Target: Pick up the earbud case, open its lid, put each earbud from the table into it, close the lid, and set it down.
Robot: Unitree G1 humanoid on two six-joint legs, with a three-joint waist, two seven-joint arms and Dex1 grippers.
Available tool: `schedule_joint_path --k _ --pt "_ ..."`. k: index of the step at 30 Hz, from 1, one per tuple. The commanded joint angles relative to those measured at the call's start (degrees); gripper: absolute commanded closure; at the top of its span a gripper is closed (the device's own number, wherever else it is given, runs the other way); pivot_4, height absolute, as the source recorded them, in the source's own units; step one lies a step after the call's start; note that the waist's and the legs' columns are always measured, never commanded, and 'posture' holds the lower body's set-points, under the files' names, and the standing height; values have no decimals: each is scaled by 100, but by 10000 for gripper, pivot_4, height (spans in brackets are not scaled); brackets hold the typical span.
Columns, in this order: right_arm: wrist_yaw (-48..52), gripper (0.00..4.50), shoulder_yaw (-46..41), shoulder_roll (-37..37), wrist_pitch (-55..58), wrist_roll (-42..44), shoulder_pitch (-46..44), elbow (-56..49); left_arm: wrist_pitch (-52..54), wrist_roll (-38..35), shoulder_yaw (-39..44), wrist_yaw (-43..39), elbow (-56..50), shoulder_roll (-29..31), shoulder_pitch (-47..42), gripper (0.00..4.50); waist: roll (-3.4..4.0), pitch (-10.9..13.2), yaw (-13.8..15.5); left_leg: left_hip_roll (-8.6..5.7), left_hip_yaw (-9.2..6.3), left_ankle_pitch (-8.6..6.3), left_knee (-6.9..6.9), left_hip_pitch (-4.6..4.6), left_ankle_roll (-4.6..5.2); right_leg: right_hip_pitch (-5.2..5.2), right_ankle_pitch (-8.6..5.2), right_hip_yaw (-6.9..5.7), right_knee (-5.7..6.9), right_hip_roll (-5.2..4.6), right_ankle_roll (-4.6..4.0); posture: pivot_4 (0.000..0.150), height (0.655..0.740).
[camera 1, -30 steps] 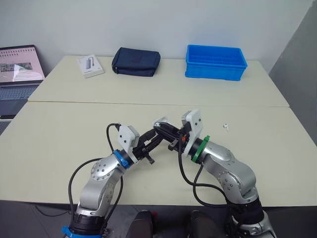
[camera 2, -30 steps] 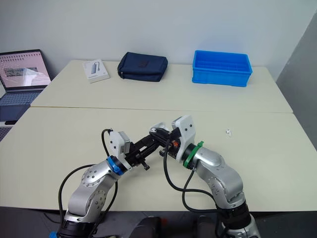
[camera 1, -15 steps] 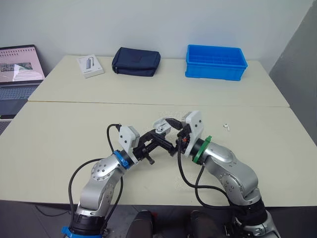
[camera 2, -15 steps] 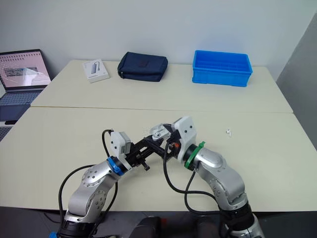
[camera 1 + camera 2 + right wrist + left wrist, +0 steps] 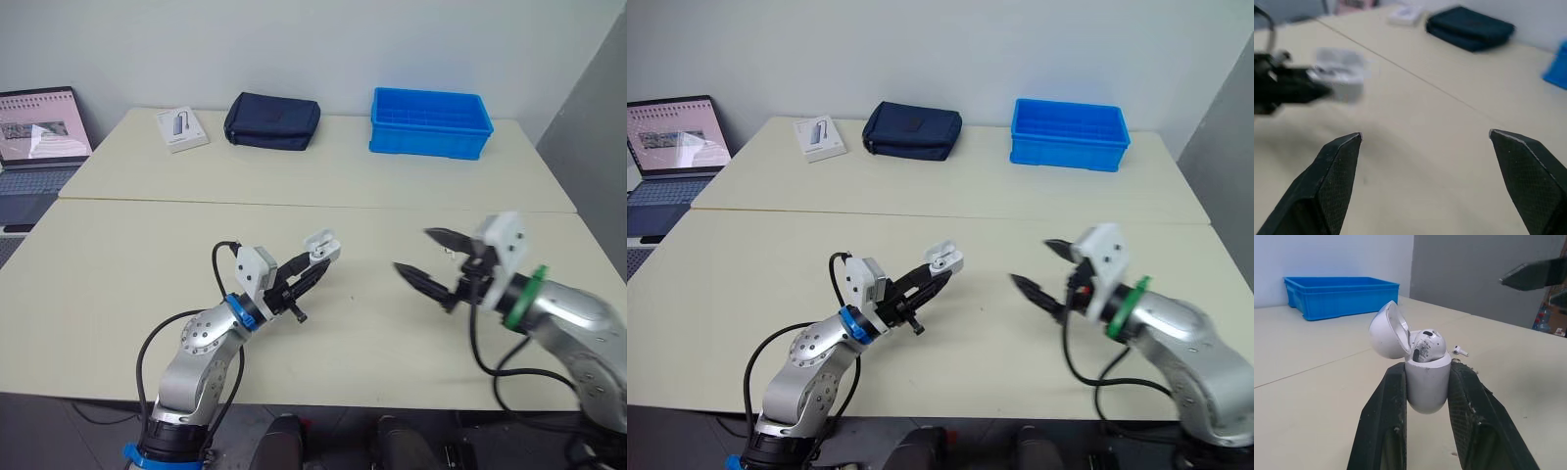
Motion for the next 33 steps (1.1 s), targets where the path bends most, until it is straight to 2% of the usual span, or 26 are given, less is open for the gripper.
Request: schedule_joint_path --k 1,7,14,18,22,28,33 --pt "292 1438 -657 -306 -272 -34 423 39 -196 -29 31 -25 -89 -44 -60 37053 0 0 -7 0 1 0 0 0 0 -1 0 1 0 0 0 1500 7400" --pt "706 0 -1723 -752 -538 -202 1385 569 -244 -19 31 -38 8 -17 -102 37053 0 0 -2 0 3 0 2 1 0 1 0 1 1 1 0 1500 7400" --pt "505 0 -1651 -654 -623 -340 1605 612 -242 -8 24 -30 4 -7 -104 37053 1 -1 -17 2 5 0 2 3 0 1 0 4 4 2 1 1500 7400" --pt "151 0 -1092 -489 -630 -522 1155 769 -235 8 -1 -13 3 -24 -115 37053 1 -1 -29 1 8 0 4 4 0 2 2 9 2 1 3 1500 7400" --pt "-384 0 -159 -187 -812 -1113 328 1412 -239 40 -46 1 20 -52 -162 37053 1 -1 -37 0 8 0 5 6 0 3 2 8 4 1 3 1500 7400" --pt "-912 0 690 328 -1119 -1803 -906 2902 -270 69 -69 -17 96 -60 -227 37053 1 -1 -36 -2 7 0 4 0 0 -2 2 9 2 2 3 1500 7400" --pt "-1093 0 1165 894 -1849 -2248 -1603 4248 -270 83 -112 -22 79 -66 -221 37053 2 -1 -41 0 6 1 4 2 0 -2 3 8 5 3 3 1500 7400"
